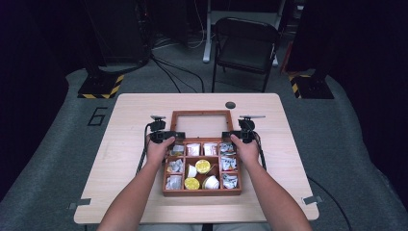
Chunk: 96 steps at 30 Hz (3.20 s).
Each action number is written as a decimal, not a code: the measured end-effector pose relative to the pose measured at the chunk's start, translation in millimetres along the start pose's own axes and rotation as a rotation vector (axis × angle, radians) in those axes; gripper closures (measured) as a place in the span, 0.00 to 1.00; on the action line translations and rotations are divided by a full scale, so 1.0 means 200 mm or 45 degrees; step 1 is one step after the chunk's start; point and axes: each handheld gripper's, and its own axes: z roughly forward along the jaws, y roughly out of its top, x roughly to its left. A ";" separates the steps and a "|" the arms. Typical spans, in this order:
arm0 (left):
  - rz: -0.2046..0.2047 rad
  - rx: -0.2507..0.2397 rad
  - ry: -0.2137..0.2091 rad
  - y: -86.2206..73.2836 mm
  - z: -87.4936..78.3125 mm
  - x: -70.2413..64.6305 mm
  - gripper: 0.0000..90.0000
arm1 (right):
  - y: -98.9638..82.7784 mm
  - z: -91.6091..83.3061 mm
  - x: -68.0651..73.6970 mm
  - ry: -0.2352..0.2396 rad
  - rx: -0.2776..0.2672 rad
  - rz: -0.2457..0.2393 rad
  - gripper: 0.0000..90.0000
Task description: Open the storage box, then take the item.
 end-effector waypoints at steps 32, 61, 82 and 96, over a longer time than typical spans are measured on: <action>0.102 -0.074 0.021 0.01 -0.22 -0.03 0.35 | -0.11 -0.25 0.23 0.028 -0.059 -0.375 0.40; 0.205 -0.114 -0.013 -0.05 -0.36 -0.12 0.36 | -0.39 -0.22 0.49 0.149 0.057 -0.657 0.40; 0.215 -0.141 -0.072 -0.13 -0.43 -0.12 0.36 | -0.50 -0.16 0.55 0.144 0.154 -0.712 0.39; 0.196 -0.177 -0.084 -0.16 -0.48 -0.10 0.36 | -0.49 -0.09 0.56 0.110 0.204 -0.727 0.38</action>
